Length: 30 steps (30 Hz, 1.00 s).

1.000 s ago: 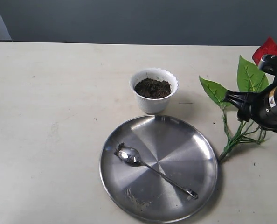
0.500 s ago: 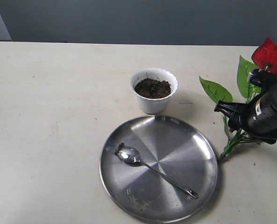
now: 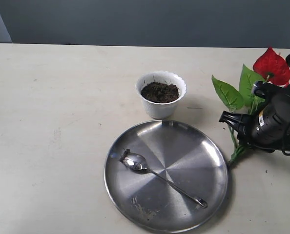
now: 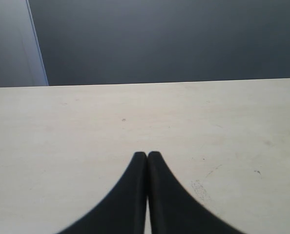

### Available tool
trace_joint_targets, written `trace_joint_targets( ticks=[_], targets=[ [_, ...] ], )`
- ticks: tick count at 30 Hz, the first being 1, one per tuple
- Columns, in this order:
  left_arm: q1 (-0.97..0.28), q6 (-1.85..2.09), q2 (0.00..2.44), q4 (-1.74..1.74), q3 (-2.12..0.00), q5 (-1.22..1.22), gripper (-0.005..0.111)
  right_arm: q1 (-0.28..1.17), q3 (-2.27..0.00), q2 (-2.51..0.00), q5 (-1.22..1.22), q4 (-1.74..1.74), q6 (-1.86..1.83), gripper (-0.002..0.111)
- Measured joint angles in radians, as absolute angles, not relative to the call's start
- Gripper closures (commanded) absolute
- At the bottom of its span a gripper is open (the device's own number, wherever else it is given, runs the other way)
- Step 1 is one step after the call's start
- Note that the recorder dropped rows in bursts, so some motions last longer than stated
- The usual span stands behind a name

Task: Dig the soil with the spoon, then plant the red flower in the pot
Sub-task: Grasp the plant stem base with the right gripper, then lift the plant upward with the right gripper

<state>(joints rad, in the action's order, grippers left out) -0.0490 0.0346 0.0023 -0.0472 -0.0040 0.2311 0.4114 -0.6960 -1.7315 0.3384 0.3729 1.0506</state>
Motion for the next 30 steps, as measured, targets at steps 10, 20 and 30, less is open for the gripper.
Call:
trace_joint_targets(
  ticks=[10,20,30],
  targets=[
    [-0.049,0.035,0.002,-0.047,-0.004,0.231,0.106,0.411,-0.698,-1.738,0.316,0.368,1.056,0.109],
    [-0.049,0.035,0.002,-0.047,-0.004,0.231,0.106,0.411,-0.698,-1.733,0.293,0.365,1.060,0.108],
    [-0.049,0.035,0.002,-0.047,-0.004,0.231,0.106,0.411,-0.696,-1.539,0.333,0.638,1.288,0.108]
  ],
)
